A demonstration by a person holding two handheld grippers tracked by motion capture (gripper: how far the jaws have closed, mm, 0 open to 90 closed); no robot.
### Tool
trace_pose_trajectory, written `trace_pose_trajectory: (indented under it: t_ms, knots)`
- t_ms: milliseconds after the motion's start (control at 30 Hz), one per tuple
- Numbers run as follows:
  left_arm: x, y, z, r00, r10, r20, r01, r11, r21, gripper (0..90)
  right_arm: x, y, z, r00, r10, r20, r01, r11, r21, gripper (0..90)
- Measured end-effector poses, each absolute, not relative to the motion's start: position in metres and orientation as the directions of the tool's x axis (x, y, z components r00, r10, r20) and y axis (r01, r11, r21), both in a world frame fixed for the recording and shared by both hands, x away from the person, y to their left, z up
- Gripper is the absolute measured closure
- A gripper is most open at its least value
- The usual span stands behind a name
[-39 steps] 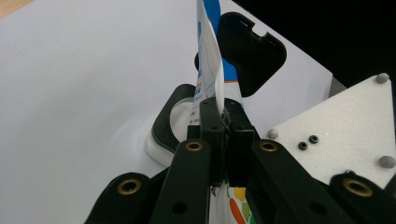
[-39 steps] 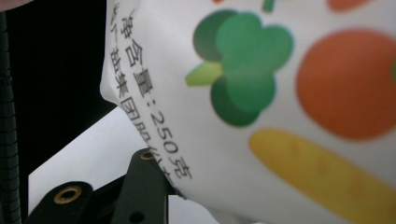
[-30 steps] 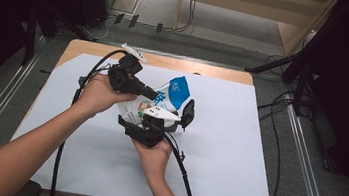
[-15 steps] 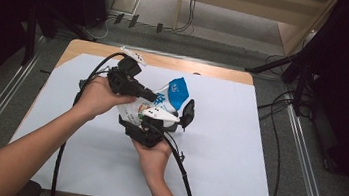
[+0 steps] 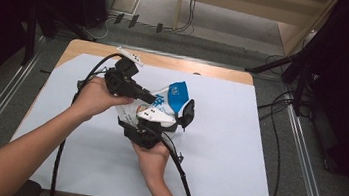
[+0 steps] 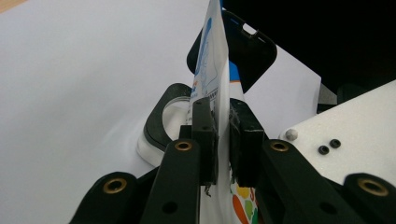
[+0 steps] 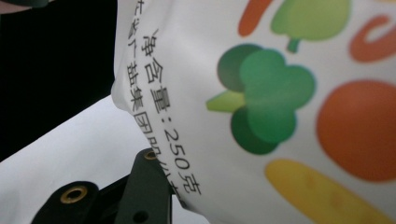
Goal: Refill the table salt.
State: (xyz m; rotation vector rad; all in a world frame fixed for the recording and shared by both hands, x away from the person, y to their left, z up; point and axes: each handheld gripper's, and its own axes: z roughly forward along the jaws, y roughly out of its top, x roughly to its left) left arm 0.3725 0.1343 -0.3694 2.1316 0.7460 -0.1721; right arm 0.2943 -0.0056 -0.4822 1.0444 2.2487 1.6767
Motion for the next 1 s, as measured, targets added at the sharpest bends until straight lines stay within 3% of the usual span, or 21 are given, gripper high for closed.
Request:
trace_pose_trajectory:
  t_ms: [100,233,500,1000]
  knots:
    - [0.375,0.135,-0.369,0.809,0.447,-0.382,0.571,-0.444,0.69,78.1,0.295,-0.006,-0.482,-0.75,0.604,0.269,0.438,0.15,0.886,68.9]
    - [0.378,0.135,-0.368,0.808,0.444,-0.388,0.572,-0.432,0.697,78.1,0.295,-0.005,-0.482,-0.756,0.6,0.26,0.434,0.162,0.886,69.1]
    - [0.377,0.134,-0.369,0.815,0.446,-0.37,0.561,-0.451,0.694,88.1,0.294,-0.005,-0.482,-0.759,0.597,0.259,0.433,0.166,0.886,68.9]
    - [0.37,0.145,-0.361,0.832,0.433,-0.347,0.53,-0.434,0.729,89.8,0.293,-0.01,-0.484,-0.75,0.596,0.286,0.45,0.143,0.882,67.2]
